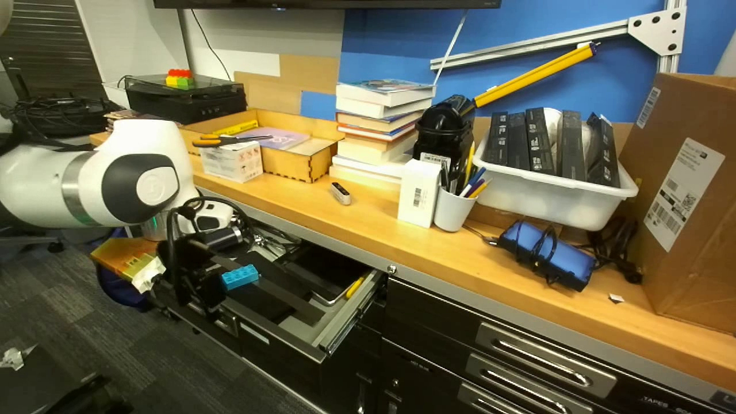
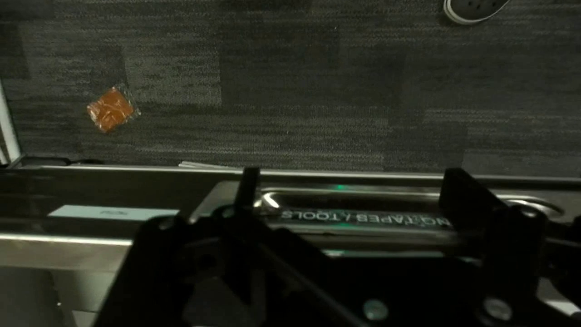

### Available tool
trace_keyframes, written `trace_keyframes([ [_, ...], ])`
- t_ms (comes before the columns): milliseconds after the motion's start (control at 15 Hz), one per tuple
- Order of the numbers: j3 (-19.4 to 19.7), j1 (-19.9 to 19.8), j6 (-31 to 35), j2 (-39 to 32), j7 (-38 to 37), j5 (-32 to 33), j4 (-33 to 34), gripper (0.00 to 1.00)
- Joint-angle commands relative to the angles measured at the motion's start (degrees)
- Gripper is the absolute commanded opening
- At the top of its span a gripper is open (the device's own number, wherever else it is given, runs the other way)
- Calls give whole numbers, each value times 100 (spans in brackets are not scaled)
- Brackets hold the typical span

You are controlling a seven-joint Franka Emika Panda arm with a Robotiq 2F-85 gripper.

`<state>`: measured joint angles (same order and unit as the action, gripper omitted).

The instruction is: Pick up the blue object from the base top and put it in the open drawer and close it

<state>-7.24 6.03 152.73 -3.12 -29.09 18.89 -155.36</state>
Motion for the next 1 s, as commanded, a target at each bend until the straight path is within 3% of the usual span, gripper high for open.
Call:
trace_keyframes([
  [0,151,296,461,-281,-1415,876,526,100],
  [400,254,460,442,-1116,-3631,2636,1760,100],
  [733,288,614,373,-2212,-4224,2727,2856,100],
  [933,420,848,391,-2440,-4618,2985,3274,100],
])
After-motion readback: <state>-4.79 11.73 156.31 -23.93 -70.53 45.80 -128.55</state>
